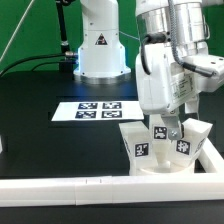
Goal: Assemble stool
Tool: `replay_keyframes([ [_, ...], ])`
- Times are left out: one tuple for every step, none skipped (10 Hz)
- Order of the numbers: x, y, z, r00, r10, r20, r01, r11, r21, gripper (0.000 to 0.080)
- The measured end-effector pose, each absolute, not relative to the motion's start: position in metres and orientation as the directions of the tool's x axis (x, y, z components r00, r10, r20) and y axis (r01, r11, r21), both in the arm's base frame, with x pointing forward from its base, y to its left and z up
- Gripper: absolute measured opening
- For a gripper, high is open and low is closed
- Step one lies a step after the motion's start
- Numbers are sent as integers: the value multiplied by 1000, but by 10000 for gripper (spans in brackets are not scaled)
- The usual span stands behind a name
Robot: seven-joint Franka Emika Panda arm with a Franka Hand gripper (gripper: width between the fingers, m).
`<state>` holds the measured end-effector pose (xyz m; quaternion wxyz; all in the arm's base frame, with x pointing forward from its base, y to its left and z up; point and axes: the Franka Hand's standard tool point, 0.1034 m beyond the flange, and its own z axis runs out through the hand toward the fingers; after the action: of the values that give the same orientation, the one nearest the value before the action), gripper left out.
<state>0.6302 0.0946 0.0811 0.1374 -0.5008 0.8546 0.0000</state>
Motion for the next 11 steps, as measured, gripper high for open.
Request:
replay_keyframes([
  [630,95,90,-393,-888,-238,-891,432,-140,645],
  [632,98,102,-289,-928,-236,-930,330,-160,645],
  [634,101,113,-155,-962,-225,-962,199,-189,649],
  [635,104,118,32,-981,-191,-976,10,-217,649],
  [634,107,117,181,-971,-155,-962,-142,-232,649],
  [633,104,116,195,-970,-147,-959,-157,-236,649],
  [633,104,116,249,-960,-131,-947,-212,-243,649],
  [633,103,116,336,-936,-103,-920,-303,-250,649],
  [633,102,115,464,-884,-52,-864,-439,-245,649],
  [634,103,113,609,-793,16,-770,-597,-224,649],
  [635,106,110,705,-707,57,-682,-698,-217,649],
])
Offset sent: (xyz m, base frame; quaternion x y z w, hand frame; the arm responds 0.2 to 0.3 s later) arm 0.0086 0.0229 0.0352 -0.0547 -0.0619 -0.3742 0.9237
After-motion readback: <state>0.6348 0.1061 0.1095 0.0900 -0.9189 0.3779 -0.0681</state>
